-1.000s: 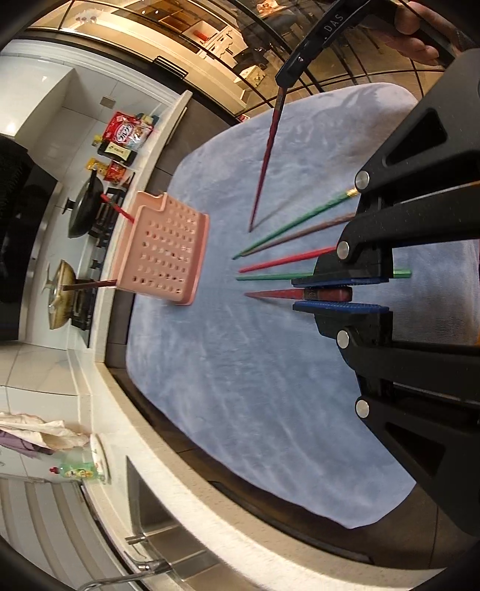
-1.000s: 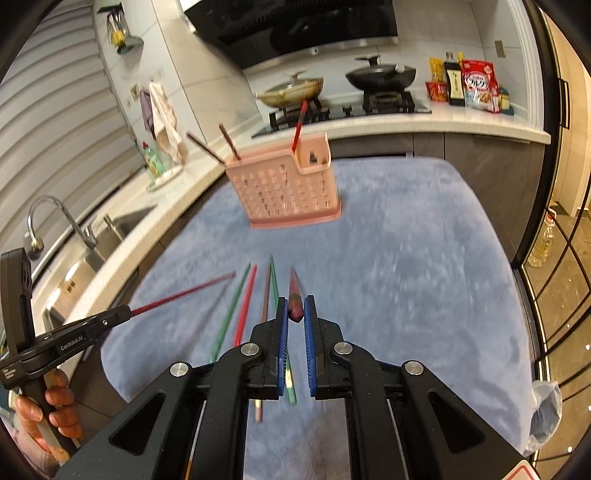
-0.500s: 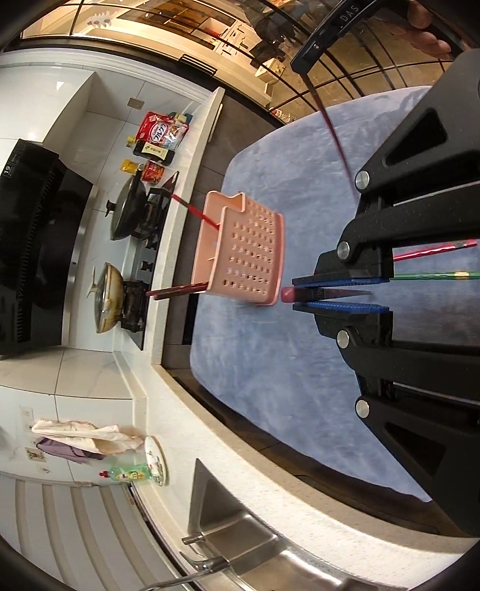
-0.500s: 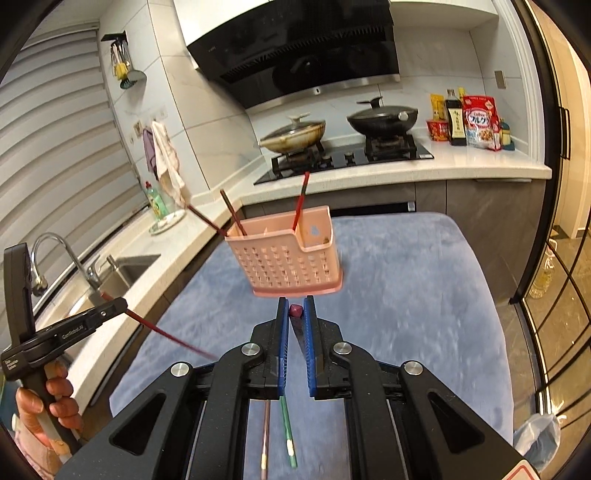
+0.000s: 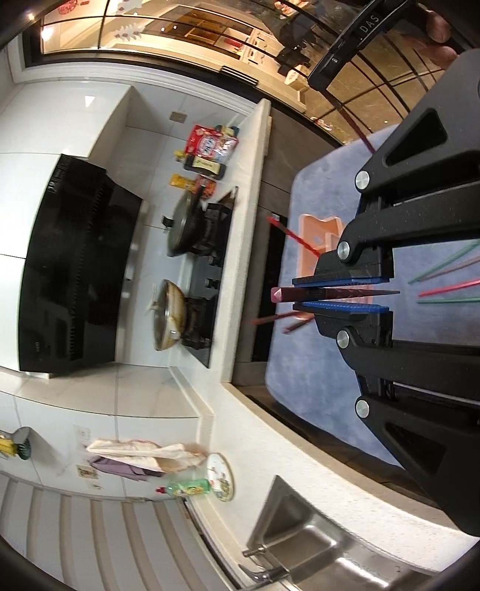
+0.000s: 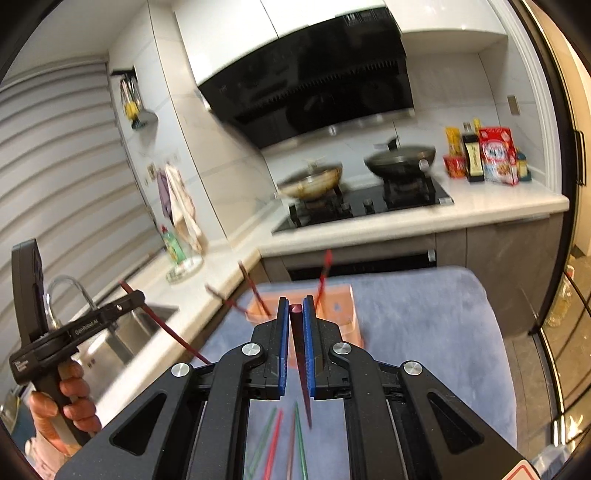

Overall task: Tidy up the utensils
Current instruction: 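Lift both chopsticks, carry them over the pink basket and lower them in, then open both tools to release the chopsticks into the basket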

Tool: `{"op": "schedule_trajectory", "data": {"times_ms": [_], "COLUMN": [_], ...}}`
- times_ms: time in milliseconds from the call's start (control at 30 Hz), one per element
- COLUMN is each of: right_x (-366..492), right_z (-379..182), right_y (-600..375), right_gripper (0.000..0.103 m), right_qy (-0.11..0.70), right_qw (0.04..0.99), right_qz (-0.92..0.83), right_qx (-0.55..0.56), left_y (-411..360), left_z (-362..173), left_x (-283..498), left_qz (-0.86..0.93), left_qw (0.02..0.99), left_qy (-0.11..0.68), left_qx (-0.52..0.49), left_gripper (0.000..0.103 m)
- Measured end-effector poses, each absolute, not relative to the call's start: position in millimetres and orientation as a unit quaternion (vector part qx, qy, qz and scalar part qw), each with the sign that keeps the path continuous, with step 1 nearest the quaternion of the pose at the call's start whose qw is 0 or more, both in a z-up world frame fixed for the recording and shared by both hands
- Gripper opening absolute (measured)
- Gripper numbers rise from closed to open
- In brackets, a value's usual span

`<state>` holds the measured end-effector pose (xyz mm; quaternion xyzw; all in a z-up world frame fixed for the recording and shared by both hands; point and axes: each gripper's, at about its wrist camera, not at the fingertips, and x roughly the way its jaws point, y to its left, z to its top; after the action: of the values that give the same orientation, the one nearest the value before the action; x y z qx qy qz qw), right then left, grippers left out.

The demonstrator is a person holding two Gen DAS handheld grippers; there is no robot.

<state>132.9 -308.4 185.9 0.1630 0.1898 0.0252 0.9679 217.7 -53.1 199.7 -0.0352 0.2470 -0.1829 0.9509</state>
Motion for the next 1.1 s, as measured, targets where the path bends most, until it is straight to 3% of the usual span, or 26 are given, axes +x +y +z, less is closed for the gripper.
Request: {"op": "schedule_trajectory", "data": {"times_ms": [300, 533, 1100], "right_x": [188.1, 234.4, 299.2], "right_z": [238.6, 242.0, 157.6], "right_y": [-324.2, -325.1, -322.9], "right_gripper": [0.007, 0.007, 0.007], "right_qy": [0.123, 0.116, 0.190], "right_qw": [0.976, 0.977, 0.965], "right_qz": [0.021, 0.016, 0.005], "right_qx": [0.178, 0.180, 0.181], "left_y": [-77.6, -90.2, -99.0], "left_z": [248.6, 244.5, 171.4], "left_x": [263.9, 296.1, 343.4], "left_qz": [-0.177, -0.169, -0.157], "left_qw": [0.965, 0.966, 0.952], "left_qy": [0.192, 0.192, 0.262], "left_qx": [-0.041, -0.031, -0.022], "left_gripper": [0.007, 0.007, 0.007]}}
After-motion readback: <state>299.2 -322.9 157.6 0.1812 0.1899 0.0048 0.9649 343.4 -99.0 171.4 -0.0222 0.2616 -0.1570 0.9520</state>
